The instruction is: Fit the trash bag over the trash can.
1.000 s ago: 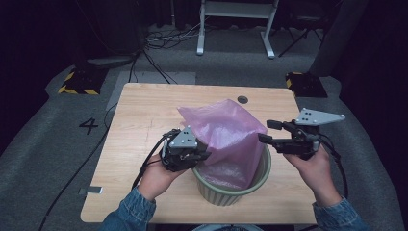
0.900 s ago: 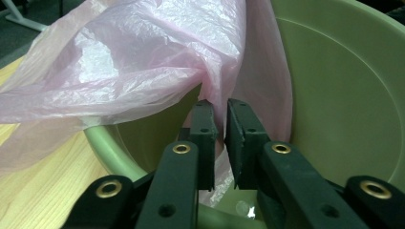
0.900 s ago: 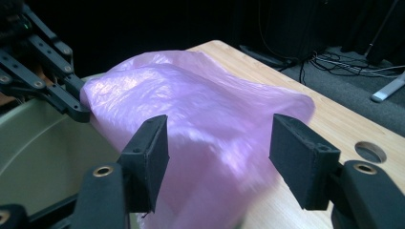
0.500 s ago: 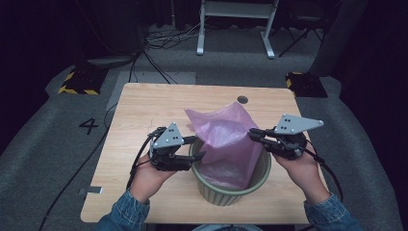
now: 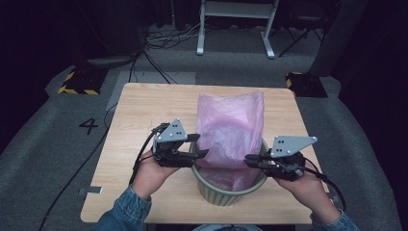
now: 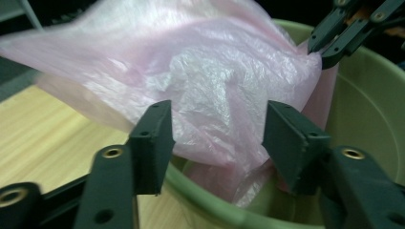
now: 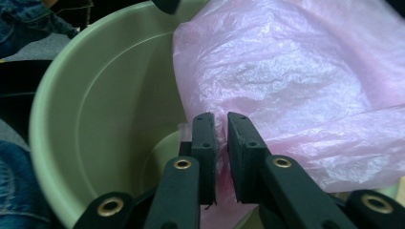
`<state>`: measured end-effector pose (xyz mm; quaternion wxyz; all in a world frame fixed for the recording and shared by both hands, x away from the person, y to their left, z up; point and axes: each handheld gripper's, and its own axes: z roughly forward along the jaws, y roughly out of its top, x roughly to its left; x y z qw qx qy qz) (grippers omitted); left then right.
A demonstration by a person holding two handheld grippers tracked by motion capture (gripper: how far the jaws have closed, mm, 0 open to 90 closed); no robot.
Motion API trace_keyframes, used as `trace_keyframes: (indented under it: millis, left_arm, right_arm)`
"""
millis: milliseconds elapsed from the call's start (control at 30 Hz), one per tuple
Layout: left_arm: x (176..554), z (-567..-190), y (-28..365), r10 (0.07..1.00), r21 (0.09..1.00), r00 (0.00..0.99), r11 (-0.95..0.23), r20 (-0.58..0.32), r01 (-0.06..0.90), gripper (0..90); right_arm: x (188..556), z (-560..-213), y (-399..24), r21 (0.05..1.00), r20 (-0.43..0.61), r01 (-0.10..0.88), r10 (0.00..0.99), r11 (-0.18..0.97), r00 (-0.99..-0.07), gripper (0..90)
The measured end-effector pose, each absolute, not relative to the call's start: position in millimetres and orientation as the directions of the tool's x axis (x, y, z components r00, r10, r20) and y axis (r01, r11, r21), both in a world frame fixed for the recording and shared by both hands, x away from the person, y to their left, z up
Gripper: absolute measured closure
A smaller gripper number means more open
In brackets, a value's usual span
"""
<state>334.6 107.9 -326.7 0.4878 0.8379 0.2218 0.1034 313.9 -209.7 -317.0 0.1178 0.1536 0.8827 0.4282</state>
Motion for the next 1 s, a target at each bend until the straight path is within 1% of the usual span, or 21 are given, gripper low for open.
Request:
trace_keyframes:
  millis: [33, 100, 133, 200, 233, 267, 333, 400, 533, 633, 767, 833, 900, 967, 1000]
  left_arm:
    - [334.5, -327.2, 105.4, 0.463, 0.856, 0.885, -0.439, -0.043, 0.271, 53.9]
    - [333.4, -328.6, 99.5, 0.442, 0.842, 0.896, -0.469, -0.037, 0.266, 68.4]
    - [332.7, -329.7, 96.3, 0.428, 0.833, 0.903, -0.487, -0.034, 0.262, 73.3]
    - [331.2, -332.2, 90.1, 0.415, 0.811, 0.910, -0.526, -0.017, 0.255, 80.6]
    - [331.0, -333.4, 87.7, 0.408, 0.802, 0.913, -0.542, -0.011, 0.251, 82.0]
    - [331.0, -334.4, 86.1, 0.400, 0.796, 0.916, -0.551, -0.011, 0.250, 83.0]
    - [331.2, -335.5, 84.6, 0.398, 0.791, 0.917, -0.555, -0.018, 0.257, 83.5]
    - [331.9, -335.7, 85.0, 0.396, 0.790, 0.918, -0.555, -0.025, 0.260, 83.5]
    - [332.2, -337.6, 85.9, 0.391, 0.787, 0.920, -0.554, -0.039, 0.269, 83.4]
    - [331.0, -338.3, 86.3, 0.389, 0.785, 0.920, -0.558, -0.041, 0.270, 83.4]
    - [331.0, -338.8, 86.6, 0.387, 0.787, 0.921, -0.554, -0.045, 0.272, 83.4]
    - [331.4, -338.9, 86.9, 0.388, 0.790, 0.920, -0.549, -0.047, 0.272, 83.2]
    - [331.2, -338.6, 87.5, 0.386, 0.795, 0.921, -0.545, -0.045, 0.267, 82.5]
    - [330.1, -338.5, 88.7, 0.378, 0.803, 0.925, -0.537, -0.045, 0.258, 81.8]
    - [329.1, -338.2, 89.4, 0.380, 0.806, 0.924, -0.533, -0.042, 0.256, 81.1]
  right_arm:
    - [313.5, -316.9, -209.7, 0.789, -0.072, 0.176, 0.374, 0.588, -0.925, 80.6]
    - [312.9, -316.6, -208.9, 0.781, -0.065, 0.193, 0.384, 0.594, -0.921, 79.2]
    - [312.4, -316.8, -208.6, 0.783, -0.062, 0.192, 0.381, 0.592, -0.923, 78.1]
    - [312.0, -317.1, -209.1, 0.796, -0.039, 0.195, 0.371, 0.573, -0.928, 73.7]
    - [312.3, -317.0, -209.7, 0.802, -0.030, 0.201, 0.374, 0.562, -0.927, 69.2]
    - [312.2, -316.4, -210.2, 0.806, -0.041, 0.201, 0.391, 0.557, -0.920, 64.9]
    - [312.2, -312.5, -213.0, 0.813, -0.085, 0.181, 0.420, 0.553, -0.904, 60.0]
    - [313.8, -306.2, -218.8, 0.843, -0.082, 0.180, 0.452, 0.507, -0.888, 54.1]
    - [323.2, -294.6, -229.2, 0.887, -0.098, 0.166, 0.527, 0.430, -0.844, 48.2]
    - [342.1, -291.2, -234.8, 0.900, -0.068, 0.214, 0.608, 0.379, -0.791, 44.4]
    - [375.4, -294.1, -237.8, 0.888, 0.021, 0.323, 0.674, 0.327, -0.738, 40.3]
    - [390.1, -297.8, -236.3, 0.872, 0.064, 0.377, 0.690, 0.312, -0.721, 40.6]
    - [400.4, -301.9, -233.2, 0.853, 0.101, 0.419, 0.691, 0.310, -0.716, 44.7]
    - [405.7, -305.5, -229.2, 0.839, 0.120, 0.441, 0.681, 0.319, -0.722, 53.0]
    - [406.4, -306.7, -227.2, 0.833, 0.122, 0.446, 0.676, 0.329, -0.727, 61.4]
